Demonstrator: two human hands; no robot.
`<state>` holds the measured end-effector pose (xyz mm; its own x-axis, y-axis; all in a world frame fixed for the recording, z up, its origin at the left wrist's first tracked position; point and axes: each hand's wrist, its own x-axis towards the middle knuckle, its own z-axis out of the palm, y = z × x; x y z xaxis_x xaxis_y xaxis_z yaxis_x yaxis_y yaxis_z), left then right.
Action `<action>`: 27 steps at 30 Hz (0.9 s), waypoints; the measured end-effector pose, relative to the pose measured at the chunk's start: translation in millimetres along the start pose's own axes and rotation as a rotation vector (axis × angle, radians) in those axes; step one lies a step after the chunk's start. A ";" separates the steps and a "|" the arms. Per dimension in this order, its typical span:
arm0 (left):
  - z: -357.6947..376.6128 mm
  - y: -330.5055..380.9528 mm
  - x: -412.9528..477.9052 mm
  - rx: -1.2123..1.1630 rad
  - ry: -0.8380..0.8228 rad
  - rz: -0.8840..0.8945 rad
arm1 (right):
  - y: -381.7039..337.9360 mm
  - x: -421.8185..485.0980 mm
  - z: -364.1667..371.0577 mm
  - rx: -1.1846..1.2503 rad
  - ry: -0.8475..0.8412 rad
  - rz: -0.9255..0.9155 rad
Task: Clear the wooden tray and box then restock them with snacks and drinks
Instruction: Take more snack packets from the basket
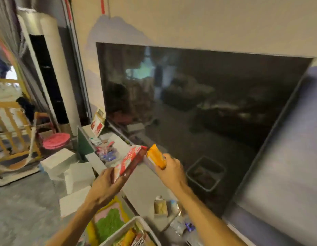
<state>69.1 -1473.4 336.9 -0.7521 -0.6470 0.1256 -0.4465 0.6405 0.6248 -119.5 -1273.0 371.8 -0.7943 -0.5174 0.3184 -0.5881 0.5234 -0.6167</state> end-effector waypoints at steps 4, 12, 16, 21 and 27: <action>43.6 82.7 -20.2 -0.148 -0.194 0.087 | 52.3 -56.1 -79.0 -0.070 0.130 0.156; 150.6 252.3 -124.6 -0.272 -0.490 0.353 | 155.9 -229.5 -246.8 -0.221 0.392 0.436; 205.3 333.8 -223.1 -0.302 -0.638 0.467 | 197.7 -350.2 -329.0 -0.269 0.487 0.589; 259.7 416.9 -369.5 -0.308 -0.772 0.652 | 234.9 -504.5 -411.8 -0.317 0.608 0.754; 334.5 468.5 -502.5 -0.223 -0.974 0.765 | 259.5 -656.3 -468.6 -0.398 0.697 1.000</action>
<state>75.6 -709.7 308.8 -0.8690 0.4923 -0.0486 0.2803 0.5710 0.7716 177.8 -480.3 340.2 -0.7557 0.6148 0.2259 0.3986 0.7054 -0.5862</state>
